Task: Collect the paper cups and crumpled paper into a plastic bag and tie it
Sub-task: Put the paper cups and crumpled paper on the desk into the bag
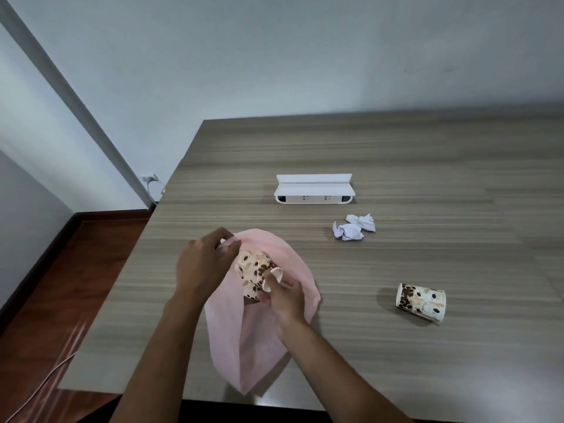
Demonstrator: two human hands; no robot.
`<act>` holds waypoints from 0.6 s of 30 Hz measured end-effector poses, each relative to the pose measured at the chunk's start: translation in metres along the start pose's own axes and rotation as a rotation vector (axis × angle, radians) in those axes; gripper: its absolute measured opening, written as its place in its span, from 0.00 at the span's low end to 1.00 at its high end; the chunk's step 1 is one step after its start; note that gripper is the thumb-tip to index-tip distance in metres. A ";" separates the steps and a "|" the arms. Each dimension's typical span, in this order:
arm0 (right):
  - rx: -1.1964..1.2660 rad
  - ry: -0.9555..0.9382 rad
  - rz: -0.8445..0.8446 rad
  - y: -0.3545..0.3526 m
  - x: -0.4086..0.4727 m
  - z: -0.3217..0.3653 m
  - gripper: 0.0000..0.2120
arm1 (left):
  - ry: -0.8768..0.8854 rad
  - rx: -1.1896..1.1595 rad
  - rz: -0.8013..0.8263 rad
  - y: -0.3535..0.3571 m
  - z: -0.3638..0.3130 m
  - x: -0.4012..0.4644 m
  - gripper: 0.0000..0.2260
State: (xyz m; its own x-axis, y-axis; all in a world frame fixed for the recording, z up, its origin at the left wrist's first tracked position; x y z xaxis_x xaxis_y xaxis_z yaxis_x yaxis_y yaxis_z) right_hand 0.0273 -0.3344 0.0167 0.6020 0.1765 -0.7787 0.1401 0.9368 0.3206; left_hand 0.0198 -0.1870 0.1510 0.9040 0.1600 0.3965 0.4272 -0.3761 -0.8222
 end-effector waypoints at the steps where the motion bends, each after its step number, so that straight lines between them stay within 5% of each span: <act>1: 0.009 -0.010 0.060 0.009 0.001 0.001 0.13 | -0.001 -0.013 0.005 0.001 0.000 0.000 0.06; 6: -0.294 -0.024 0.251 0.016 -0.003 0.000 0.19 | -0.010 -0.052 -0.001 0.003 -0.001 0.003 0.05; 12: -0.384 -0.259 0.047 -0.037 -0.027 0.035 0.07 | -0.038 -0.067 -0.037 0.014 -0.004 0.017 0.05; 18: -0.374 -0.509 -0.368 -0.080 0.011 0.092 0.03 | -0.035 -0.124 -0.051 0.041 -0.019 0.047 0.06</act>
State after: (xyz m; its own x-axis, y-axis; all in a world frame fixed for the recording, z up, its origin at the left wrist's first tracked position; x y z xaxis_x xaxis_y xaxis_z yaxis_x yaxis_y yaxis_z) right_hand 0.0954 -0.4348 0.0321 0.8710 -0.2470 -0.4246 0.1809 0.9649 -0.1902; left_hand 0.0789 -0.2118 0.1436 0.8824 0.2125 0.4198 0.4687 -0.4766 -0.7437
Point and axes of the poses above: each hand's wrist, its own x-axis towards the middle knuckle, its own y-axis out of the palm, z = x × y, the point moved 4 cm from there along x, towards the middle knuckle, and after that the axes turned 15 degrees about y, right-handed, at the moved point
